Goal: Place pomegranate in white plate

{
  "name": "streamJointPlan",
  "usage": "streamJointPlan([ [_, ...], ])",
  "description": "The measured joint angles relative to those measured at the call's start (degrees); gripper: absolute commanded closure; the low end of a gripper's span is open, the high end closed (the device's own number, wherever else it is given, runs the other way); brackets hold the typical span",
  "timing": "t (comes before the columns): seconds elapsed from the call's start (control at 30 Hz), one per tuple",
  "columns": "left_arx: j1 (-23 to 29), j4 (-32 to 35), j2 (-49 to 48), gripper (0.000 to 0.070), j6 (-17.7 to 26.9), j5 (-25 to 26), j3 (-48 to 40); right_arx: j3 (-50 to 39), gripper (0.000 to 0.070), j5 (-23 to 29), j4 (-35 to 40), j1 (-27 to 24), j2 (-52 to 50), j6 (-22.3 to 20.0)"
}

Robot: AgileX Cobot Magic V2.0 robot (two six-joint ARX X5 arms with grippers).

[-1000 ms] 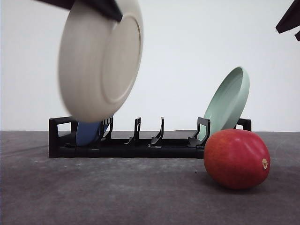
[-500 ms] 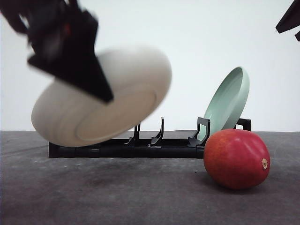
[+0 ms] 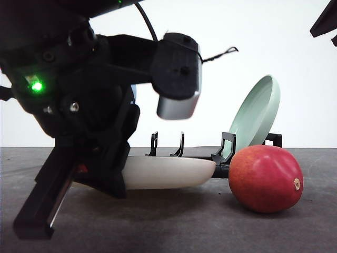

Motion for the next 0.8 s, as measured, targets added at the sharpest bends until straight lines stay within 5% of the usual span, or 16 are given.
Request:
streamJointPlan([
  [0.2,-1.4,0.0,0.2,0.0421,-0.4,0.0,0.0,0.0,0.0361,0.0,0.0,0.0,0.0,0.0],
  [0.4,-2.1,-3.6,0.2,0.0413,-6.2,1.7,2.2,0.0,0.0361,0.0,0.0,0.0,0.0,0.0],
  [0.63,0.0,-13.6,-4.8,0.0373,-20.4,17.5,9.8,0.0,0.0361,0.0,0.0,0.0,0.0,0.0],
  [0.8,3.6,-19.3,-9.8,0.0334,-26.4,23.3,11.7,0.0,0.0361,0.0,0.0,0.0,0.0,0.0],
])
